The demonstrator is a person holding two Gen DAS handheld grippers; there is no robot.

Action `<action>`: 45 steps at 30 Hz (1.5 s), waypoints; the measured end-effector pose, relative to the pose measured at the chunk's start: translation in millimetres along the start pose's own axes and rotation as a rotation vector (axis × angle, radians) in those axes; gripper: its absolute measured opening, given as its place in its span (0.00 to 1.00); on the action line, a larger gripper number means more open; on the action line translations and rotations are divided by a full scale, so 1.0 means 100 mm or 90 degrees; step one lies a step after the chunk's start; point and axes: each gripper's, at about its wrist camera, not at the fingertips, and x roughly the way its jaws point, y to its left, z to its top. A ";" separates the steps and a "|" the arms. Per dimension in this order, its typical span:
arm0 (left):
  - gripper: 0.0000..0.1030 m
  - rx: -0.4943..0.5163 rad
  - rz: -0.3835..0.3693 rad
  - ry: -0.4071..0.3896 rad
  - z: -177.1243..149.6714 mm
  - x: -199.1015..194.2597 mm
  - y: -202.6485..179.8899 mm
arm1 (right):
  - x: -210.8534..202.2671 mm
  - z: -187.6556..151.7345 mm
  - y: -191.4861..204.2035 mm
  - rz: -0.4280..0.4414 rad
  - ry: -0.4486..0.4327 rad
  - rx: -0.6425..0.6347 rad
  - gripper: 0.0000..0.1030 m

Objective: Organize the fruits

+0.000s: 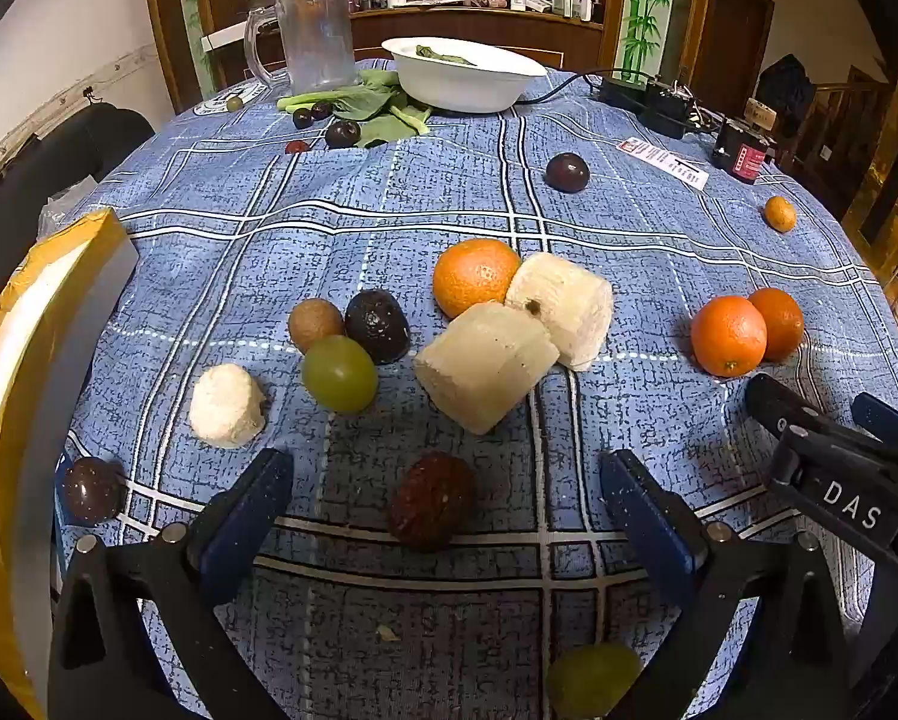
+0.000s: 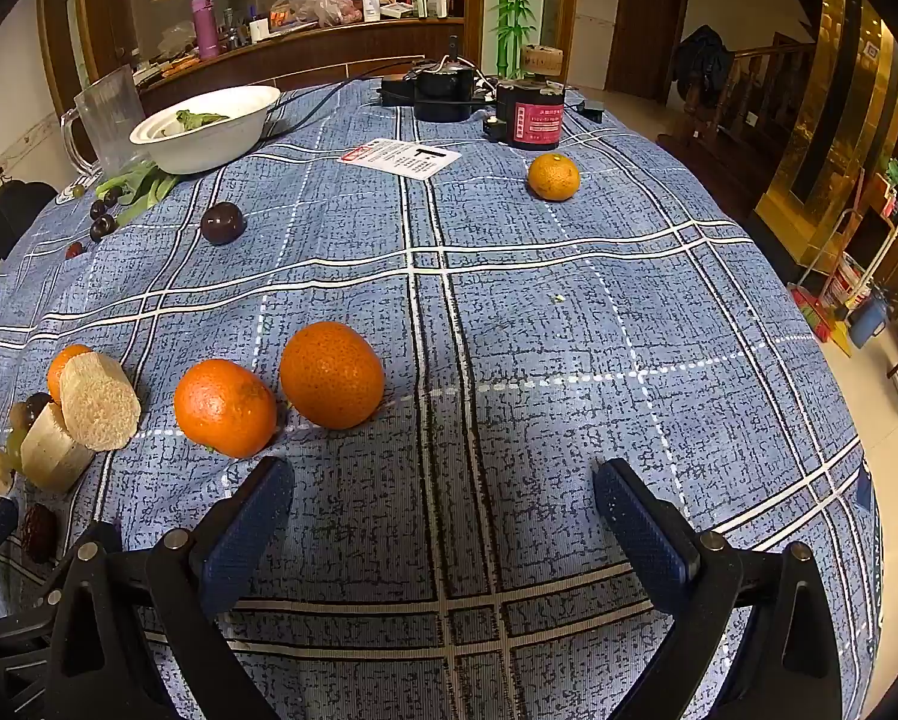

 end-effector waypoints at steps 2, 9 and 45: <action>1.00 0.000 0.000 0.000 0.00 0.00 0.00 | 0.00 0.00 0.00 0.000 0.001 0.000 0.99; 1.00 -0.001 -0.002 0.000 0.00 0.00 0.00 | 0.00 0.00 0.00 0.000 0.001 0.000 0.99; 1.00 0.004 -0.097 -0.049 -0.34 -1.06 0.63 | -0.29 0.01 -0.01 0.036 0.004 -0.002 0.97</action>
